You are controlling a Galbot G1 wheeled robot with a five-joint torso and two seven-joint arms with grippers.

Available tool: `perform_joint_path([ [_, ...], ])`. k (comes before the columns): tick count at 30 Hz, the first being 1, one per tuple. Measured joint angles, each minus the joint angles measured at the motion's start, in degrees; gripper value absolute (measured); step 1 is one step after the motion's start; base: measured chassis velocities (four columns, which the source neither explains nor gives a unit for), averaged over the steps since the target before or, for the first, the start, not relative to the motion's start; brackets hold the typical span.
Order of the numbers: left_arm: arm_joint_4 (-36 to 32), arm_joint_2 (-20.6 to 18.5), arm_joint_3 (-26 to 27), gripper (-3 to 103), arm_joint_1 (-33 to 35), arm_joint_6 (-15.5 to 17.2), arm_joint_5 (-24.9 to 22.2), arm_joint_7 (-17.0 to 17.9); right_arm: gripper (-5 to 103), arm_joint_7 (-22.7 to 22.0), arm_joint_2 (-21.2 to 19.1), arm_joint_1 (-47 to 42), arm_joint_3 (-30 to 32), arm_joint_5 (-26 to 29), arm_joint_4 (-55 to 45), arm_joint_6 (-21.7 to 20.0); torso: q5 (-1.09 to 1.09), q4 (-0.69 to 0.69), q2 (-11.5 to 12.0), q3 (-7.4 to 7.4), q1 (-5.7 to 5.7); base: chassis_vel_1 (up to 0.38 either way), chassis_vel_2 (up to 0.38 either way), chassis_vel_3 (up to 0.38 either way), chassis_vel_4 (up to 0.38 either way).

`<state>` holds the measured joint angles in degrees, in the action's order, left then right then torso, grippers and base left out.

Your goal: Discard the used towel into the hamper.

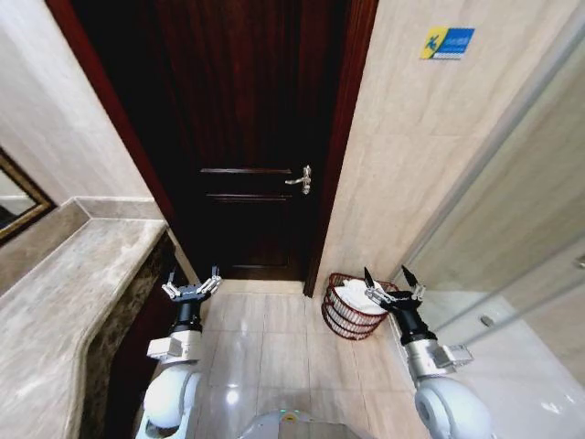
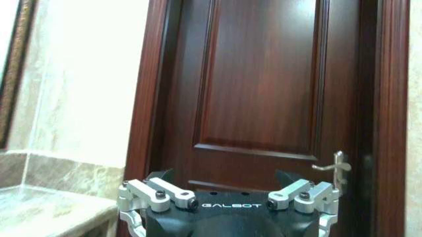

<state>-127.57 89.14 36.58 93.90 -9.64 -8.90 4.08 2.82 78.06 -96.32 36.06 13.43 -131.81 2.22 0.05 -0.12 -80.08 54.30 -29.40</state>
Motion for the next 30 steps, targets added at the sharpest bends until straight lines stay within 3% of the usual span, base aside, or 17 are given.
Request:
perform_joint_path([
  [2,0.03,-0.03,0.1,100,0.03,-0.08,-0.02,0.0,100,0.01,0.03,0.0,-0.09,-0.04,0.12,0.13,-0.1,0.0,0.04,-0.03,0.02,0.229,-0.222,-0.193,0.243],
  [5,0.21,-0.03,0.12,100,0.0,-0.46,-0.03,0.13,100,0.04,0.08,-0.12,-0.19,-0.11,0.12,0.26,-0.02,0.01,0.07,-0.04,0.02,0.202,-0.141,-0.157,0.205],
  [16,0.94,0.12,-0.15,100,-0.35,-2.75,0.19,0.3,100,0.19,0.06,-0.96,-0.28,-0.29,0.0,0.88,-0.05,0.01,0.22,-0.09,0.03,0.145,-0.118,-0.131,0.14],
  [30,-0.35,-0.12,0.02,100,0.7,-1.59,0.37,-0.32,100,0.27,0.19,-1.15,-0.46,-0.39,0.0,0.98,-0.05,0.02,0.27,-0.14,0.1,0.156,-0.158,-0.15,0.157],
])
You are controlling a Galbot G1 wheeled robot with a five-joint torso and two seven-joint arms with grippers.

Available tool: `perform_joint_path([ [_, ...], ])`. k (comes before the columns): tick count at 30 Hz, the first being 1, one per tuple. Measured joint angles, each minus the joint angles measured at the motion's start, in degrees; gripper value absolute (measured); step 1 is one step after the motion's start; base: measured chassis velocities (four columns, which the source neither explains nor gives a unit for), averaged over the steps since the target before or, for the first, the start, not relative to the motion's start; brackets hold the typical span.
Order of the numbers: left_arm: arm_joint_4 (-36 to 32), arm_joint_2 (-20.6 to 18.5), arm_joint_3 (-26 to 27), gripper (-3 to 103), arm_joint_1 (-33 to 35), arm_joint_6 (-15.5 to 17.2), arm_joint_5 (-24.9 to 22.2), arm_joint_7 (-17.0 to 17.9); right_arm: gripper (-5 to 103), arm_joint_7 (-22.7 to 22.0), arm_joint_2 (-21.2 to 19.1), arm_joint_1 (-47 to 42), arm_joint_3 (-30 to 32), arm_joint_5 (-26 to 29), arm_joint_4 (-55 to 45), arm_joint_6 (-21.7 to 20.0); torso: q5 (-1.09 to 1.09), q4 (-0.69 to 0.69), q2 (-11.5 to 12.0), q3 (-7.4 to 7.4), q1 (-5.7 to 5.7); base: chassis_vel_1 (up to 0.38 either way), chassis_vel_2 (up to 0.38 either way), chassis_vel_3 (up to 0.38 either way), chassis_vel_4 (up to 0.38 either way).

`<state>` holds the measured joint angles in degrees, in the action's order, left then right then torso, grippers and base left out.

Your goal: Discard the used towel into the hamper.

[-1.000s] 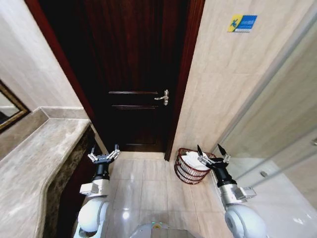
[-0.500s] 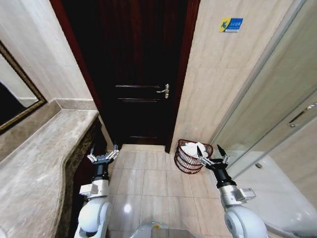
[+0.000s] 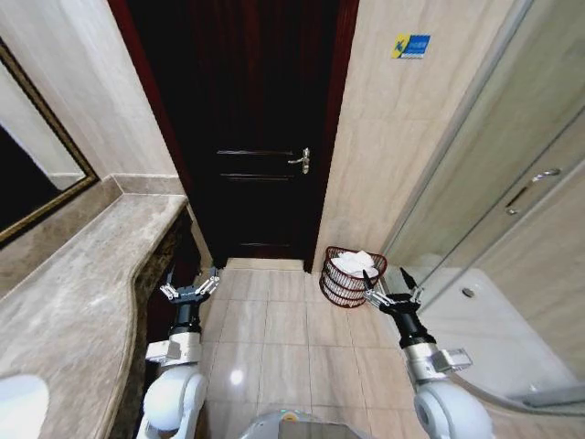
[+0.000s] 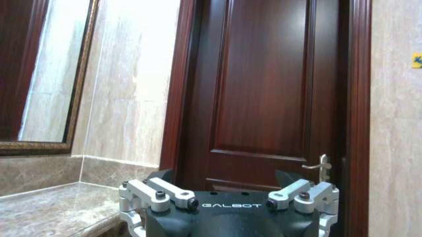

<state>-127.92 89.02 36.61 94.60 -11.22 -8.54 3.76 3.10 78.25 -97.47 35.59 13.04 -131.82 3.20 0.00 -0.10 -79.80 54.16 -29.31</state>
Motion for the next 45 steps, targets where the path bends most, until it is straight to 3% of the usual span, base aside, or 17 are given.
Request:
perform_joint_path([
  [23,-0.31,0.23,-0.21,100,-0.12,-0.09,0.17,-0.18,100,1.76,0.12,-0.89,-0.2,-0.02,0.27,1.63,0.0,0.0,0.04,-0.04,0.05,0.144,-0.138,-0.142,0.139],
  [45,-1.0,0.12,-0.21,100,0.26,1.41,1.39,0.48,100,1.3,-0.01,0.07,0.49,-1.82,0.61,-0.15,0.0,-0.01,0.08,-0.04,0.02,0.005,-0.005,-0.006,0.006],
])
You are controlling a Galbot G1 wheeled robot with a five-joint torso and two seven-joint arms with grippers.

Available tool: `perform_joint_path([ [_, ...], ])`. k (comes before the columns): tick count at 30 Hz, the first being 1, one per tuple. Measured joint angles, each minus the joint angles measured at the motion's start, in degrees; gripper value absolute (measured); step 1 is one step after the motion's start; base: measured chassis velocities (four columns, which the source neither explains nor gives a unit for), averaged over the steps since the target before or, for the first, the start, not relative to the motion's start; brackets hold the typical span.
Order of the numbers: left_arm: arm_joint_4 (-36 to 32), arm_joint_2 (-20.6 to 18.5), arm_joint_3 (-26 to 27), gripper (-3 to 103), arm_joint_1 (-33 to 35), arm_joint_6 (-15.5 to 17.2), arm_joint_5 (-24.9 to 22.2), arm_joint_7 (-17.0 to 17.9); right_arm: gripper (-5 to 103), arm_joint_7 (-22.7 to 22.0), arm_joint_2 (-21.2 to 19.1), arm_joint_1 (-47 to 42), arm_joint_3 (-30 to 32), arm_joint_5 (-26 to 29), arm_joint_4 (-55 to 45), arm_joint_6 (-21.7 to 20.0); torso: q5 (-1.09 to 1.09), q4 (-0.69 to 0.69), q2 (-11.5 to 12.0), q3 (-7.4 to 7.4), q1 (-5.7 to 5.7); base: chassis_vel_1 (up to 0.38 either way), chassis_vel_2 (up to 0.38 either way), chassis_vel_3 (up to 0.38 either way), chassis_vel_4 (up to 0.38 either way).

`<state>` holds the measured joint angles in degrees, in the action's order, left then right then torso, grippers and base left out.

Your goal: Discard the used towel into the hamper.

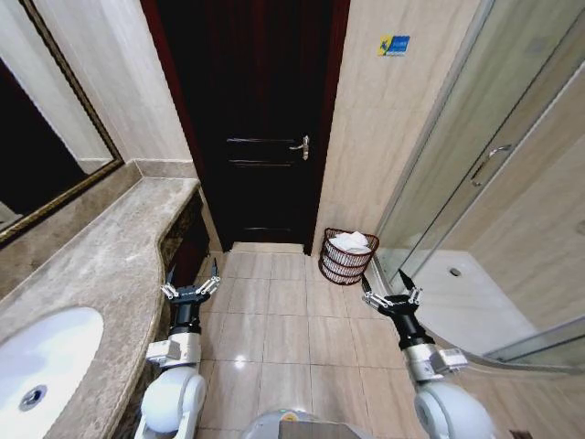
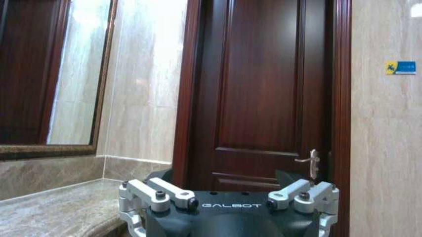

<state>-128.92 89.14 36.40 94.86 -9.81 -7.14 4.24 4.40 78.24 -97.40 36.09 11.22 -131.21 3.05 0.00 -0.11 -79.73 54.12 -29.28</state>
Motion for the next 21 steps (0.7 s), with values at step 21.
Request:
perform_joint_path([
  [21,0.0,0.0,0.0,100,0.01,0.02,-0.02,0.02,100,-0.07,0.0,-0.01,0.0,0.01,-0.07,-0.05,0.0,0.0,0.0,0.0,0.0,0.0,0.0,0.0,0.0],
])
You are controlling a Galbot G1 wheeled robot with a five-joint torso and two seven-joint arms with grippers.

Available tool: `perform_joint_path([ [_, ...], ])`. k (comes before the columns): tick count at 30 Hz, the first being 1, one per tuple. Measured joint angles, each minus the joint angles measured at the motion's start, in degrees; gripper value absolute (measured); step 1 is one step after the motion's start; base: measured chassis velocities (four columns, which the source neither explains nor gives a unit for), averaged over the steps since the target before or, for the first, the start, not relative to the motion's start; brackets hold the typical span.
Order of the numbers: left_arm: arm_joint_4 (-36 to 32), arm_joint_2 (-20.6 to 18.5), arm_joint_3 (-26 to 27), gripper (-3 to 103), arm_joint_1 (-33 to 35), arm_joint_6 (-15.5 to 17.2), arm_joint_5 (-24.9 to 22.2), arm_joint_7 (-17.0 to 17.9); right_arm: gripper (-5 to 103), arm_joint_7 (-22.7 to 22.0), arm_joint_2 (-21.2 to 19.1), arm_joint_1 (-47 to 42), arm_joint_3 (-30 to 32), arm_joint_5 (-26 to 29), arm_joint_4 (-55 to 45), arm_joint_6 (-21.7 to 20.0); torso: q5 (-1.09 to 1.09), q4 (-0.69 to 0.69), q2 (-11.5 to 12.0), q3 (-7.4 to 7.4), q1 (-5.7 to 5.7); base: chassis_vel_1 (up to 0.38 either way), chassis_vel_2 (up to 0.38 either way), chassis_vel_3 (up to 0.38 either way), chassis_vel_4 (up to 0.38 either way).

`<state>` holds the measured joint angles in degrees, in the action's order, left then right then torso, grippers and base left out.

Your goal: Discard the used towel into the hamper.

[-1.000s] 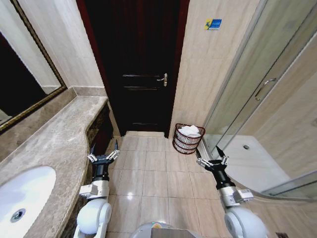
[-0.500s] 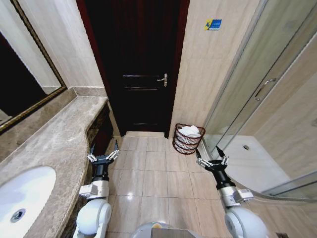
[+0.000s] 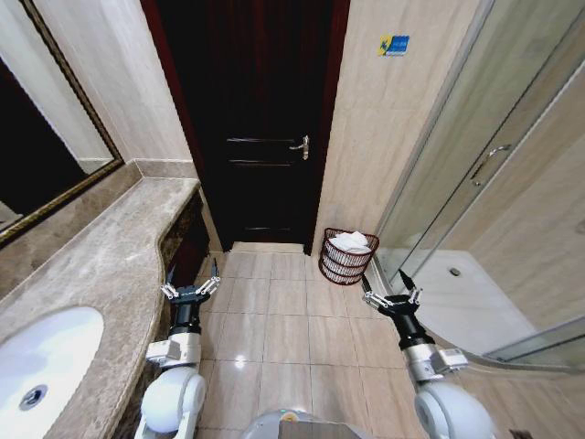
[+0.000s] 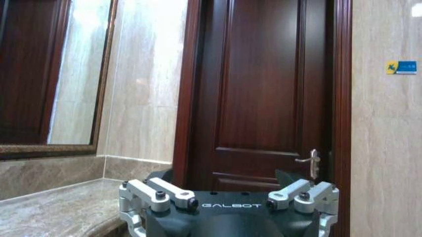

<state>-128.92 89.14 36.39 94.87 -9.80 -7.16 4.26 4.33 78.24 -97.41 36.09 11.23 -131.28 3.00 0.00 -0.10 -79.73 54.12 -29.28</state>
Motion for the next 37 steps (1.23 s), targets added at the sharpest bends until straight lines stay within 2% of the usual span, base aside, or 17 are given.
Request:
perform_joint_path([
  [37,0.03,0.0,0.0,100,0.0,-0.01,-0.01,-0.01,100,-0.03,0.0,0.0,0.0,0.04,0.0,0.01,0.0,0.0,0.0,0.0,0.0,0.0,0.0,0.0,0.0],
])
